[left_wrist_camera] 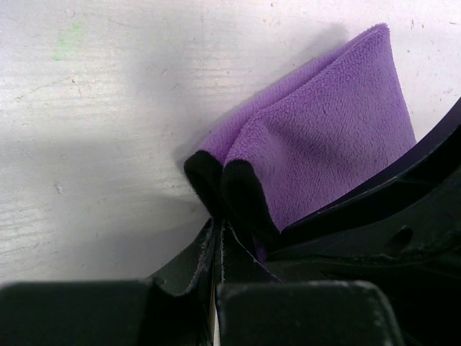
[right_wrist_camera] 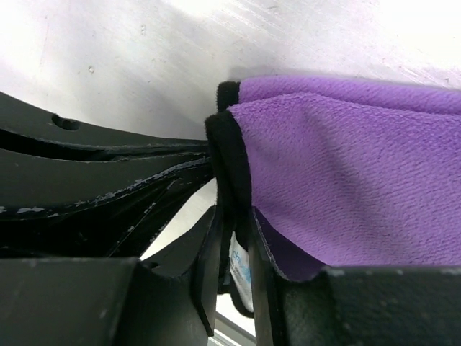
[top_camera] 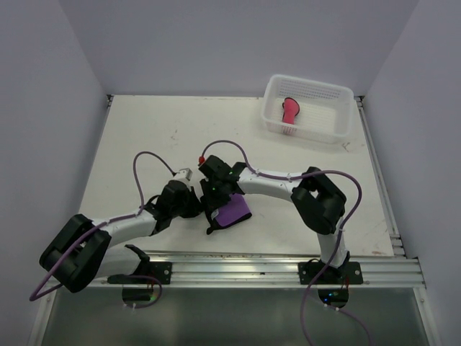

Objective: Roll the towels
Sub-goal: Fold the towel

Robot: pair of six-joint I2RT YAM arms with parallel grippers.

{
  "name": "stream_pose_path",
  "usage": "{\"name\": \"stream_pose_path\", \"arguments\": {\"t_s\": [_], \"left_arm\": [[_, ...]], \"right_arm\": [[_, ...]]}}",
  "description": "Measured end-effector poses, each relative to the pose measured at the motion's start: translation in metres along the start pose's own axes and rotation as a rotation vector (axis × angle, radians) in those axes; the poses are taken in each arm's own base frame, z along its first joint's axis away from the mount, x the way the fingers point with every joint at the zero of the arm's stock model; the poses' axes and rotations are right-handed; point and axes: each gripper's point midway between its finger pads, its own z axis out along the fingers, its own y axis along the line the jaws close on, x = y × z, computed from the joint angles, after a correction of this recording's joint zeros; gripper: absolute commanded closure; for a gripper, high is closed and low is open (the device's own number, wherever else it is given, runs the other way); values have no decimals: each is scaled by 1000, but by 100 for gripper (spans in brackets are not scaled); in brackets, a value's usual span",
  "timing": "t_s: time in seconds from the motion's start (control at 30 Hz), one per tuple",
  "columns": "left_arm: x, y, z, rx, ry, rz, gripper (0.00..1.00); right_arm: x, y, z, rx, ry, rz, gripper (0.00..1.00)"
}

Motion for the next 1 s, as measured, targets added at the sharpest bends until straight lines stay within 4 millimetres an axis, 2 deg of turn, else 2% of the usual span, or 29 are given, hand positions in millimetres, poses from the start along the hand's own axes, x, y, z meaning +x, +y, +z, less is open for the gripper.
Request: {"name": "stream_pose_path", "arguments": {"t_s": [0.27,0.4,0.53,0.67,0.8,0.9,1.0], "left_arm": [[1,1,-4,3,-7,0,100],[0,3,-9,-5,-19,0,100],[-3,7,-14,-30,-35,1,100],[-3,16,-20,-77,-43,0,100],[-11,22,-29,-136,-59,0,100],[-26,14,-36,-137,-86,3,100],[-50,-5,-42,-101,-129,18,100]], "right_arm": [[-2,4,-6,-14,-4,0,70],[-12,7,-24,-30,-43,4,69],[-30,4,-51,-47,-116,21,69],[-44,-14,-78,-48,-179,62,76],[-45,-44,-84,-18,-194,113,82],[-43,-69,-81,19,-182,151,85],[-45,-85,-81,41,-182,172,89]]}}
